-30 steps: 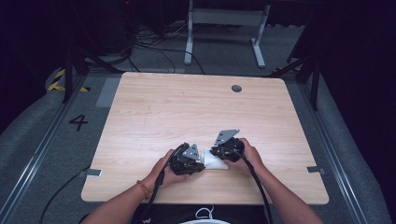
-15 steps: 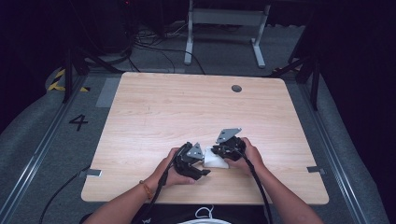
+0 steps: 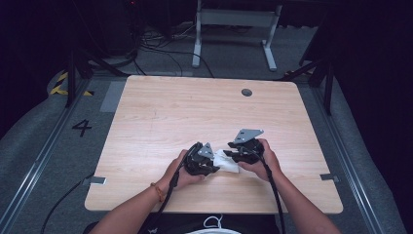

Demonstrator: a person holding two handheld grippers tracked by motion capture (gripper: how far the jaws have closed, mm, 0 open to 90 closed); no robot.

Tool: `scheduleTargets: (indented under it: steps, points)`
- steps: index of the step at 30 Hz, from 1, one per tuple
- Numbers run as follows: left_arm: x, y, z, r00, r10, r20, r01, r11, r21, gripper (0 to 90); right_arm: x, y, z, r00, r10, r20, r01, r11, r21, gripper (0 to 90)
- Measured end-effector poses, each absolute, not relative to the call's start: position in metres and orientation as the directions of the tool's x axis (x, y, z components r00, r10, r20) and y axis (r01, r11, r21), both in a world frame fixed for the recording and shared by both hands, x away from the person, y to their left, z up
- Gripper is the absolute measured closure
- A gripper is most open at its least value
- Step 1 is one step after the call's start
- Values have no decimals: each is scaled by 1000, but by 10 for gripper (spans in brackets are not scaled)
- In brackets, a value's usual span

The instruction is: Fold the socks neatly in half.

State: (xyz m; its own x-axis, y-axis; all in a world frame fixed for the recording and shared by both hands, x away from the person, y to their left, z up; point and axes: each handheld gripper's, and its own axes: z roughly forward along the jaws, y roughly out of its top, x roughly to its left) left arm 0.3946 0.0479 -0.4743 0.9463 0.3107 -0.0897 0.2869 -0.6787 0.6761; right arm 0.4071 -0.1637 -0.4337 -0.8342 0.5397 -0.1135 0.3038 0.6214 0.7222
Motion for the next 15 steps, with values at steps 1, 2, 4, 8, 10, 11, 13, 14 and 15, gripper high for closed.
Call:
scheduleTargets:
  steps: [1, 2, 4, 8, 10, 11, 13, 14, 15]
  points:
    - [395, 48, -474, 948, 304, -90, 284, -686, 670, 776, 406, -166, -431, -842, 528, -108, 288, 611, 737, 630]
    - [396, 48, -474, 950, 300, -89, 280, -689, 669, 779, 405, -167, -429, -857, 506, -101, 269, 606, 749, 629]
    - [398, 48, -473, 953, 288, -89, 272, -696, 664, 783, 402, -165, -429, -873, 473, -113, 240, 621, 746, 672]
    - [401, 48, -472, 958, 271, -99, 268, -708, 653, 799, 402, -152, -443, -903, 409, -134, 214, 698, 684, 744]
    - [401, 49, -472, 958, 266, -106, 269, -707, 654, 804, 404, -150, -447, -907, 398, -135, 210, 708, 674, 762]
    - [403, 50, -471, 957, 265, -118, 276, -709, 649, 804, 405, -149, -450, -910, 395, -124, 218, 712, 668, 774]
    - [404, 51, -471, 958, 257, -126, 276, -714, 643, 811, 409, -148, -458, -906, 408, -117, 238, 716, 656, 797]
    - [404, 51, -471, 957, 258, -130, 280, -712, 645, 813, 411, -148, -460, -899, 421, -118, 252, 719, 648, 804]
    - [405, 51, -471, 956, 258, -137, 284, -710, 644, 813, 412, -148, -460, -896, 427, -124, 253, 718, 649, 809]
